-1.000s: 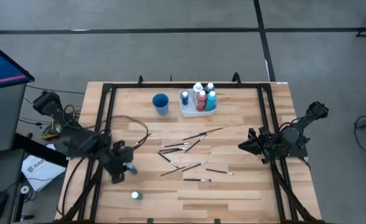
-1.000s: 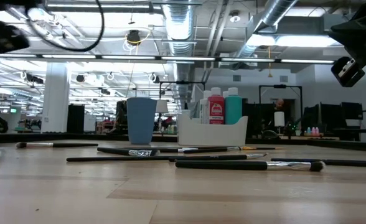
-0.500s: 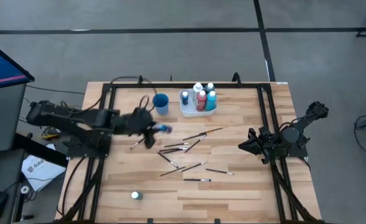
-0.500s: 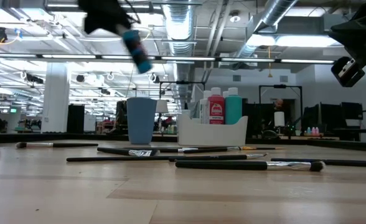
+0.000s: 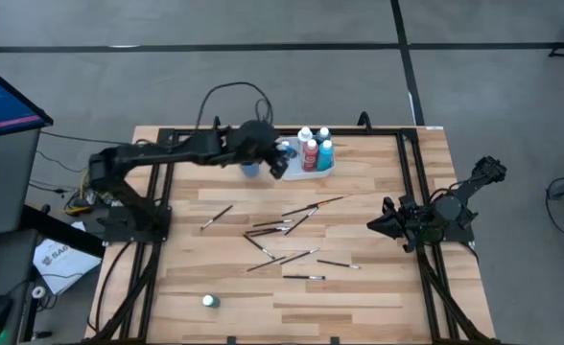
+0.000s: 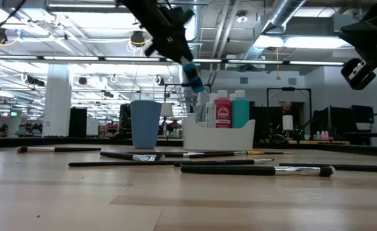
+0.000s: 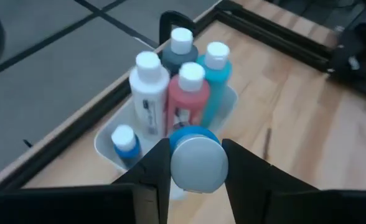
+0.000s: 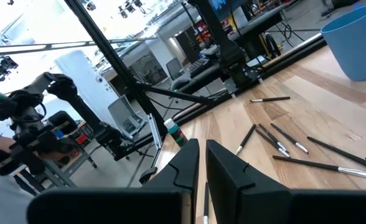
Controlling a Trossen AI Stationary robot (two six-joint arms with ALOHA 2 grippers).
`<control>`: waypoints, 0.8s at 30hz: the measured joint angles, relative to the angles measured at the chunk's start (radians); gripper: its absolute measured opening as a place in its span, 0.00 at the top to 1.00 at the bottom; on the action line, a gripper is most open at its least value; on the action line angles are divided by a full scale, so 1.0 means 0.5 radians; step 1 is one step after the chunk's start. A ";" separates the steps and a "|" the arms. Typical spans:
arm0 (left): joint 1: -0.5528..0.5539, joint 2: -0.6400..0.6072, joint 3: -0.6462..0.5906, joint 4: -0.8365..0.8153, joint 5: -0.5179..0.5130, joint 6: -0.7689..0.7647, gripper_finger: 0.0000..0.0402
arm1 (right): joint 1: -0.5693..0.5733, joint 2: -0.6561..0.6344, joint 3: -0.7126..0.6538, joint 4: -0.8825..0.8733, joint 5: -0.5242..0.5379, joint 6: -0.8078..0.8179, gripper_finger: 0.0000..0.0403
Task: Pick & Place Paint Supplies
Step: Put the blue paint bottle into the white bin
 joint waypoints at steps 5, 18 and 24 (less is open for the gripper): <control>0.065 0.256 0.141 0.002 0.053 0.006 0.75 | 0.000 0.000 0.000 0.000 0.000 0.000 0.94; 0.082 0.544 0.155 0.007 -0.017 0.006 0.75 | 0.000 0.000 0.000 0.000 0.000 0.000 0.94; 0.083 0.648 0.155 0.027 -0.115 0.058 0.75 | -0.001 0.000 0.000 0.000 0.000 0.000 0.94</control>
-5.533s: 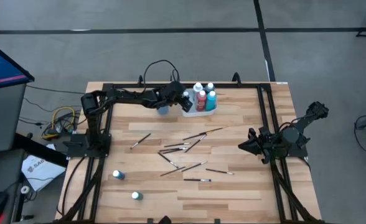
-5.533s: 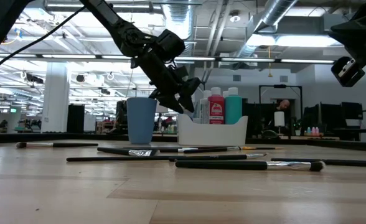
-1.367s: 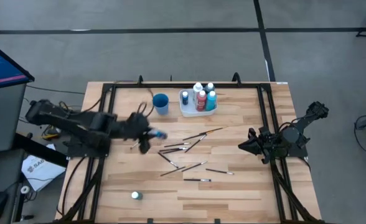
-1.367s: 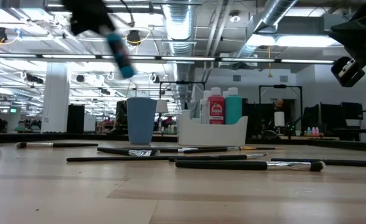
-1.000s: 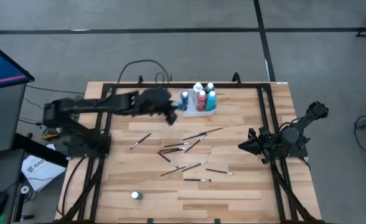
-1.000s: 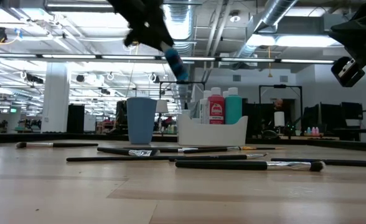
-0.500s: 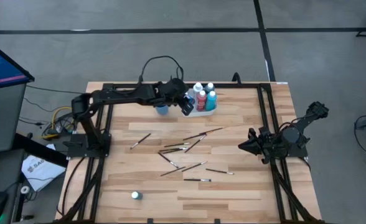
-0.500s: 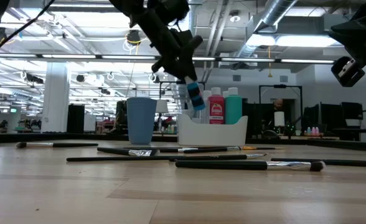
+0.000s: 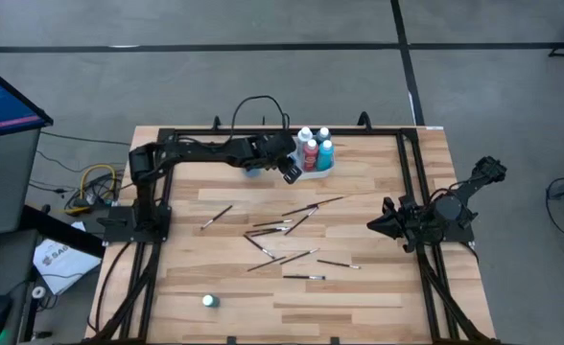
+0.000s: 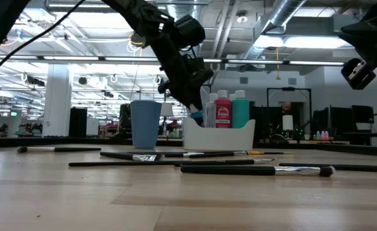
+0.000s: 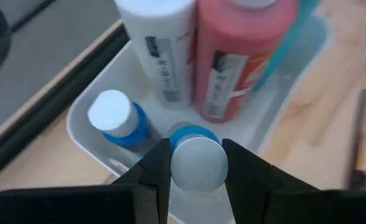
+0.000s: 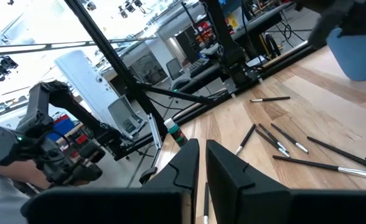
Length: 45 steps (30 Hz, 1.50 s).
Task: Pick & Place Paint Supplies
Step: Put the blue paint bottle into the white bin, then put the green paint bottle into the white bin
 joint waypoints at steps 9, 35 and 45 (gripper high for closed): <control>0.022 0.068 -0.001 0.060 -0.018 0.039 0.75 | 0.000 0.000 0.000 0.000 0.001 0.001 0.94; 0.039 0.064 -0.001 0.078 -0.039 0.117 0.60 | 0.000 0.000 0.000 0.000 0.000 0.000 0.94; -0.024 -0.266 -0.002 0.029 0.104 0.398 0.39 | 0.000 0.000 0.000 0.001 0.000 0.000 0.94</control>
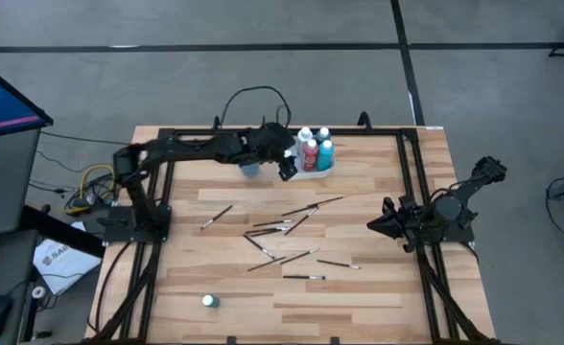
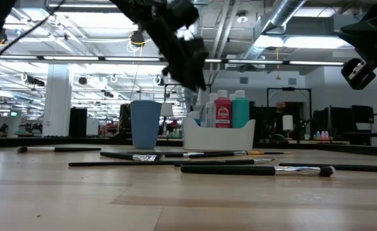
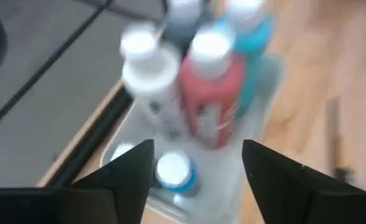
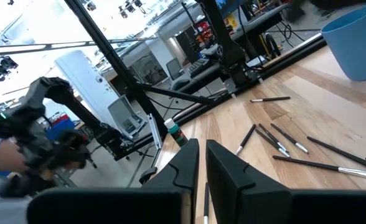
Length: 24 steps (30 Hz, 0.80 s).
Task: Pick & Place Paint Supplies
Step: Put the green paint bottle into the white bin
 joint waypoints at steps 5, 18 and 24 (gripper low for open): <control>-0.135 -0.383 0.001 -0.273 0.473 0.077 0.34 | 0.000 0.000 0.000 0.000 0.000 0.000 0.94; -1.329 -1.325 -0.230 -0.892 0.703 -0.284 0.34 | 0.001 0.000 0.000 0.011 0.000 0.000 0.94; -1.940 -1.417 -0.537 -0.891 0.277 -0.857 0.34 | 0.000 0.000 0.000 0.018 0.000 0.000 0.94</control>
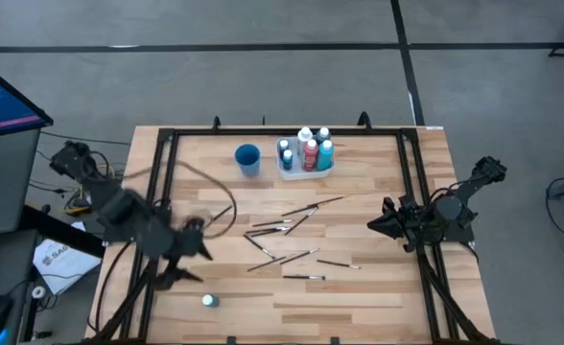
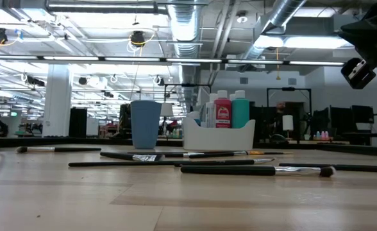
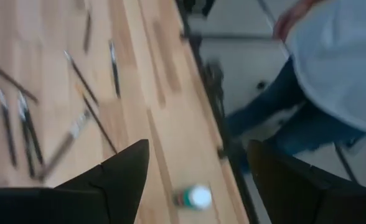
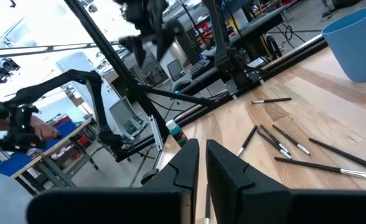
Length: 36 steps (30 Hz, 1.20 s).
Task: Pick & Place Paint Supplies
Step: Put the green paint bottle into the white bin
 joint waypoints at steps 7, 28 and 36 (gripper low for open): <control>-0.300 0.101 -0.403 0.370 -0.122 -0.249 0.34 | 0.000 0.000 0.001 0.003 -0.001 0.000 0.94; -0.497 0.538 -0.811 0.947 -0.311 -0.367 0.34 | 0.000 0.000 0.000 -0.002 -0.001 0.000 0.94; -0.497 0.522 -0.813 0.971 -0.294 -0.367 0.40 | 0.001 0.000 0.000 -0.003 -0.001 -0.001 0.94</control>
